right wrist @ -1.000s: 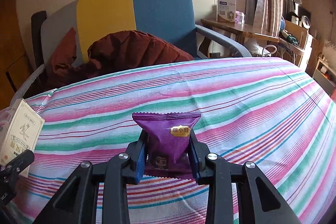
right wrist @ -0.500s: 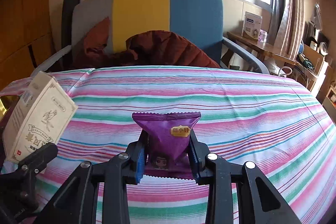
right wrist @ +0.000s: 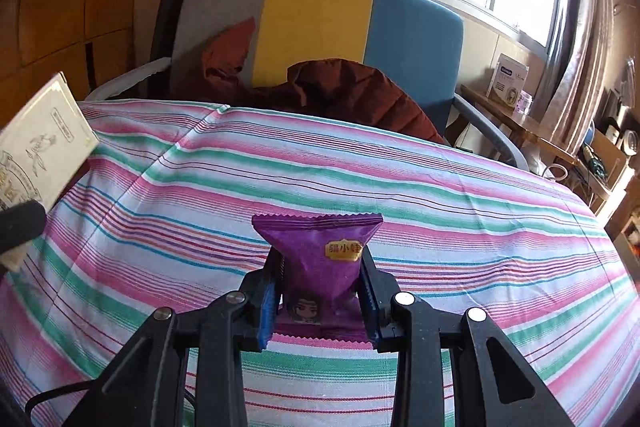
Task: Organize objects
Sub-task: 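Carry the white box into the gold tray and release with left while right holds packet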
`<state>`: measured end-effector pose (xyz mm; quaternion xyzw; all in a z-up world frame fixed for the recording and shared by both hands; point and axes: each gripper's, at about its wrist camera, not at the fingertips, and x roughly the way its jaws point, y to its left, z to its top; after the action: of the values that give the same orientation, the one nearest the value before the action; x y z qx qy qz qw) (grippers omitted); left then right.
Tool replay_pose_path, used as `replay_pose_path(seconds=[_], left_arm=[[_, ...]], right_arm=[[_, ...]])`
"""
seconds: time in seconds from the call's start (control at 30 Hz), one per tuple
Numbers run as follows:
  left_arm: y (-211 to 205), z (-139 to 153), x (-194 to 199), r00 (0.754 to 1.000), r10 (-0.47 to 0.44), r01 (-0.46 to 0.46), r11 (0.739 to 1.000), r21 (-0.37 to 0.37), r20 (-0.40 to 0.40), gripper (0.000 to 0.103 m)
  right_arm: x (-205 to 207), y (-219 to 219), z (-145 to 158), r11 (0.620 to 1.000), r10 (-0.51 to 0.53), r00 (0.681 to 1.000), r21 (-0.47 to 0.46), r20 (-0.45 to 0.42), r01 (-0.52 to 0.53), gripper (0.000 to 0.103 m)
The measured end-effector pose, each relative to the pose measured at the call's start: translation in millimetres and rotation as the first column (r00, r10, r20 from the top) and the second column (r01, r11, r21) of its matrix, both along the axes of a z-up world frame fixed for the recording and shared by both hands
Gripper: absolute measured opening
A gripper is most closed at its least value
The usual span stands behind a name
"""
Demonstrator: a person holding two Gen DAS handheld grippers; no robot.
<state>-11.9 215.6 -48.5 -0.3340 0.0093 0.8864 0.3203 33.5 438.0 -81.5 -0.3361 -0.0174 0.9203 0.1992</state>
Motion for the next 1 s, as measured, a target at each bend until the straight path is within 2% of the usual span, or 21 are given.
replay_pose_path(seconds=[0.17,0.3,0.4,0.57,0.63,0.77,0.9,1.0], left_arm=[[-43,10,-24,0.994,0.093,-0.096,0.995,0.040,0.059,0.051],[-78,11,-57,0.971,0.197,-0.205,0.977,0.049,0.138,0.051],[-102,5,-87,0.937,0.266,-0.283,0.958,0.049,0.229,0.051],[-140,-12,-131,0.858,0.368,-0.408,0.912,0.039,0.357,0.051],[-147,-18,-147,0.839,0.369,-0.416,0.908,0.035,0.400,0.051],[-149,-21,-170,0.817,0.380,-0.423,0.906,0.003,0.433,0.051],[-149,-33,-190,0.774,0.400,-0.446,0.895,-0.026,0.491,0.051],[-144,-31,-192,0.773,0.433,-0.453,0.888,-0.073,0.464,0.052]], right_arm=[[2,1,0,1.000,0.013,1.000,-0.017,-0.008,-0.013,0.035],[5,6,0,0.999,-0.004,1.000,-0.043,-0.014,0.003,0.035],[5,10,-1,0.998,-0.020,1.000,-0.056,-0.012,0.019,0.035],[4,13,-3,0.997,-0.032,0.999,-0.069,-0.002,0.031,0.035],[3,13,-3,0.997,-0.032,0.999,-0.068,0.001,0.032,0.035],[2,12,-5,0.997,-0.032,0.999,-0.064,0.011,0.033,0.035],[1,12,-5,0.998,-0.033,0.999,-0.060,0.015,0.034,0.035],[1,12,-5,0.997,-0.034,0.999,-0.062,0.014,0.035,0.035]])
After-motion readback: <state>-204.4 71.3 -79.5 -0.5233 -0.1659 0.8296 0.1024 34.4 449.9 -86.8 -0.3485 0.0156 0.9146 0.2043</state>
